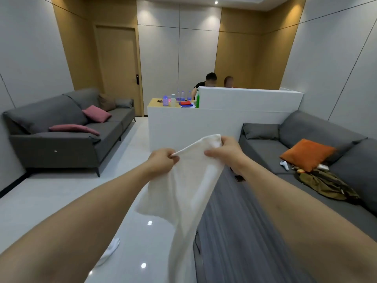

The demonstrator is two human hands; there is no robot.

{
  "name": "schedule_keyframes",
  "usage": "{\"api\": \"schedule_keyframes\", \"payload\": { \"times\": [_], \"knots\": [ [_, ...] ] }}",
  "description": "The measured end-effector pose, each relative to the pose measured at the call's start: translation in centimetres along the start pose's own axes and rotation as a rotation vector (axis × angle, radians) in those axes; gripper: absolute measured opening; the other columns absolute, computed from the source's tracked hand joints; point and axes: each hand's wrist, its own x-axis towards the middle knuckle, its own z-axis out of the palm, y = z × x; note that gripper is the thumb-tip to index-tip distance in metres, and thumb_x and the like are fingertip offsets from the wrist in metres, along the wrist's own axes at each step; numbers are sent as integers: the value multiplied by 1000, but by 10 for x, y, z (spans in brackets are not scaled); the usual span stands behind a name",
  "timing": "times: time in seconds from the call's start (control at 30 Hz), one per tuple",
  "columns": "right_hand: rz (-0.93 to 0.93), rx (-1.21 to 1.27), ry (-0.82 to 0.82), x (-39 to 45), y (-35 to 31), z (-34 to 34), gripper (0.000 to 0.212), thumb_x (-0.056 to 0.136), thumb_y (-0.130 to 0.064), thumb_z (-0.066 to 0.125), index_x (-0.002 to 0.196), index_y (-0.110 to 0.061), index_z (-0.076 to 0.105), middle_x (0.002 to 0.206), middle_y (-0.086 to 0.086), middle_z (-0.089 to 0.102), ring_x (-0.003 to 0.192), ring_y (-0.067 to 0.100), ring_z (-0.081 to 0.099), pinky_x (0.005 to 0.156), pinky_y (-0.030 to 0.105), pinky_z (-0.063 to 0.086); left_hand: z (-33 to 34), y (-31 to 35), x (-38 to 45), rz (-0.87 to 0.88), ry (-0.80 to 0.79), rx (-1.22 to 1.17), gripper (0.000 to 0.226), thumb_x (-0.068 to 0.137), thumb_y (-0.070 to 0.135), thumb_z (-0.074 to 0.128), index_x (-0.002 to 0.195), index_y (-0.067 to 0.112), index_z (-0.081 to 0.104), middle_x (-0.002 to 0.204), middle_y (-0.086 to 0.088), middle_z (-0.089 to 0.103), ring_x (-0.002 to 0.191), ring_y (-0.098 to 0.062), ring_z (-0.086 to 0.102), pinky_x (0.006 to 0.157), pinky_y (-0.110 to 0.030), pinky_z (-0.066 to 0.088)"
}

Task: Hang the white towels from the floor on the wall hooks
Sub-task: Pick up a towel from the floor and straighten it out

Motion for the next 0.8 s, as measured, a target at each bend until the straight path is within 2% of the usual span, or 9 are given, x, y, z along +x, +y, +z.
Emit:
{"api": "schedule_keyframes", "payload": {
  "times": [0.1,0.13,0.17,0.23,0.27,0.33,0.43,0.63,0.8],
  "knots": [
    [-5,-150,-65,13,8,-22,66,66,-8,84,123,-21,55,98,9,65,89,22,66,80,36,56,12,29,28,73,-36,101,18,92,25,54,81,17,67,84,-3,66,82,-19,58,66,-27,43],
    [-24,-214,-96,20,11,-25,66,66,-7,83,124,-22,56,94,9,66,85,22,66,75,34,55,17,37,38,91,-46,116,17,90,24,55,83,17,69,85,-3,67,84,-19,60,70,-28,46],
    [-58,-322,-129,27,14,-27,53,68,-8,82,116,-22,62,86,9,66,79,21,65,68,29,52,21,43,47,105,-53,110,16,89,26,58,85,17,71,86,-2,68,85,-19,61,73,-29,47],
    [-104,-587,-145,48,19,-36,10,76,-16,75,83,-20,70,72,5,61,72,20,60,60,25,43,25,51,70,120,-84,66,18,83,36,67,80,19,71,81,-1,69,81,-18,63,69,-29,49],
    [-120,-662,-117,62,22,-43,7,80,-19,72,74,-20,68,70,3,61,73,20,59,60,25,41,24,53,83,126,-117,71,22,77,42,73,77,20,71,79,0,68,79,-16,64,66,-28,49],
    [-117,-731,-30,88,27,-57,9,84,-24,71,78,-18,73,76,3,65,79,20,61,68,27,48,21,49,110,141,-168,201,27,67,44,82,78,21,72,79,0,68,78,-16,63,64,-28,49],
    [-110,-771,79,139,36,-72,11,87,-29,68,86,-20,75,81,2,69,80,20,63,74,33,55,23,36,167,122,-114,411,23,72,40,80,79,20,71,79,-1,66,76,-16,59,59,-26,44],
    [-78,-1034,197,276,66,-87,17,91,-33,59,95,-26,74,93,4,69,88,28,62,76,38,54,32,7,307,123,-10,436,23,75,45,77,74,26,64,73,4,59,69,-12,54,50,-25,34],
    [-14,-1091,207,397,94,-100,19,91,-38,60,102,-31,74,101,7,68,92,31,62,74,35,51,27,-1,433,126,6,486,25,73,48,77,77,27,64,76,3,60,73,-16,55,55,-26,37]
  ]
}}
